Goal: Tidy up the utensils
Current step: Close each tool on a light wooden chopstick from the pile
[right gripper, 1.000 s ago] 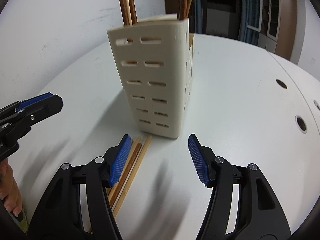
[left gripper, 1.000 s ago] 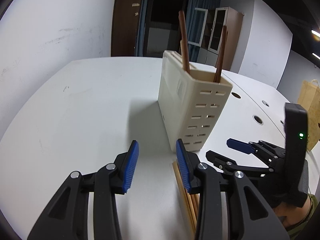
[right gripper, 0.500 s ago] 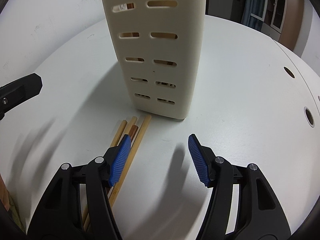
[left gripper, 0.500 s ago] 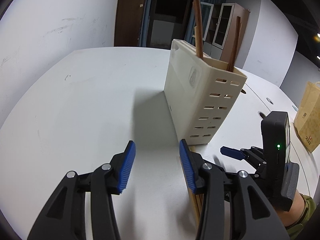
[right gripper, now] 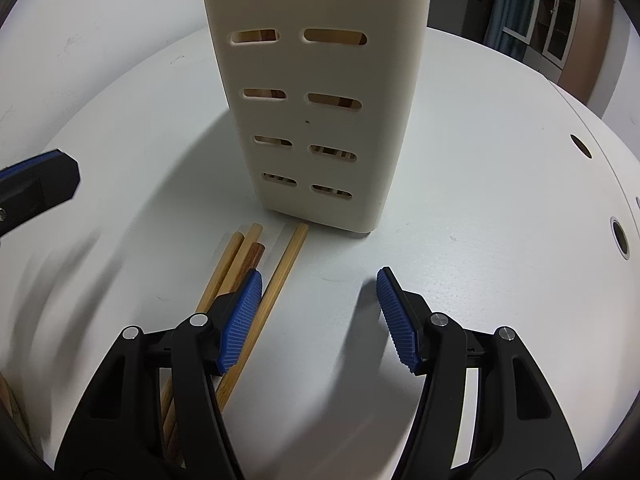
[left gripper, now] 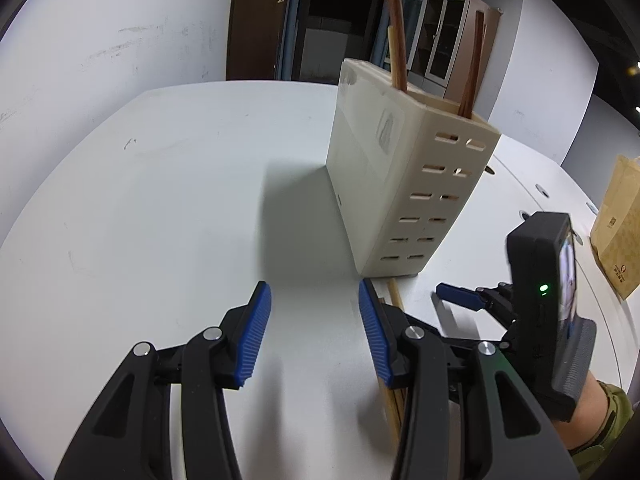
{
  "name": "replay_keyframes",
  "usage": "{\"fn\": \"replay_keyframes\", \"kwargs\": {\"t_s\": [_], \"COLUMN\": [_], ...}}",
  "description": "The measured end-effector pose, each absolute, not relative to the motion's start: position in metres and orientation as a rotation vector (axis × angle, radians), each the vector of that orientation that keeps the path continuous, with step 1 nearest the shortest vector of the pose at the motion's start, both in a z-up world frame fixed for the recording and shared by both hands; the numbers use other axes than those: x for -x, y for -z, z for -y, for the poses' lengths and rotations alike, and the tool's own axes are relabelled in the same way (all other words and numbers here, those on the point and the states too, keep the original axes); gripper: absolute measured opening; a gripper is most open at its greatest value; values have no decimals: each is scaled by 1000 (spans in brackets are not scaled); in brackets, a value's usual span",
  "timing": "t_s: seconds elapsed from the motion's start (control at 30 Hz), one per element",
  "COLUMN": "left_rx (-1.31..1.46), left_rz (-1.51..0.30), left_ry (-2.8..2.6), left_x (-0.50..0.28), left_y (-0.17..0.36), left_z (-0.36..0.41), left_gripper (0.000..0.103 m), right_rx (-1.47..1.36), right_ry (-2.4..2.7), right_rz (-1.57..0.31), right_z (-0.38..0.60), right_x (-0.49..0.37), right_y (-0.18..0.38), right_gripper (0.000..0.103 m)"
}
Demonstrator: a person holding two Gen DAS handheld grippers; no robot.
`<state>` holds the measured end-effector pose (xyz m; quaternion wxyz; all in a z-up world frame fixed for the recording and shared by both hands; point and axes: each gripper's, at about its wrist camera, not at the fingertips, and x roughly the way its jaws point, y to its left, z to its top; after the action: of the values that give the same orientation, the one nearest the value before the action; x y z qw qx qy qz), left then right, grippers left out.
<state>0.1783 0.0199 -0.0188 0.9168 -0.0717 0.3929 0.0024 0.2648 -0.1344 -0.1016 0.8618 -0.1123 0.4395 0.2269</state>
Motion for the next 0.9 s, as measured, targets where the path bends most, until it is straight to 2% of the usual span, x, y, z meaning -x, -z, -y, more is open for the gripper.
{"fn": "replay_keyframes", "kwargs": {"t_s": [0.13,0.23,0.3,0.4,0.6,0.9], "left_rx": [135,121,122,113,69,26], "left_rz": [-839,-866,-884,-913,-957,-991], "left_ry": [1,4,11,21,41,40], "left_x": [-183,-188,-190,-194,-199,-205], "left_y": [28,37,42,51,67,84], "left_z": [-17,-12,-10,-4,11,24], "left_gripper": [45,45,45,45,45,45], "right_rx": [243,243,237,219,194,184], "right_ry": [-473,-486,-488,-500,-518,-532], "right_rz": [-911,-902,-902,-908,-924,-931], "right_z": [137,140,146,150,159,167], "right_x": [-259,-254,-255,-252,-253,-260], "right_y": [100,100,99,98,94,92], "right_gripper": [42,37,29,23,17,16]}}
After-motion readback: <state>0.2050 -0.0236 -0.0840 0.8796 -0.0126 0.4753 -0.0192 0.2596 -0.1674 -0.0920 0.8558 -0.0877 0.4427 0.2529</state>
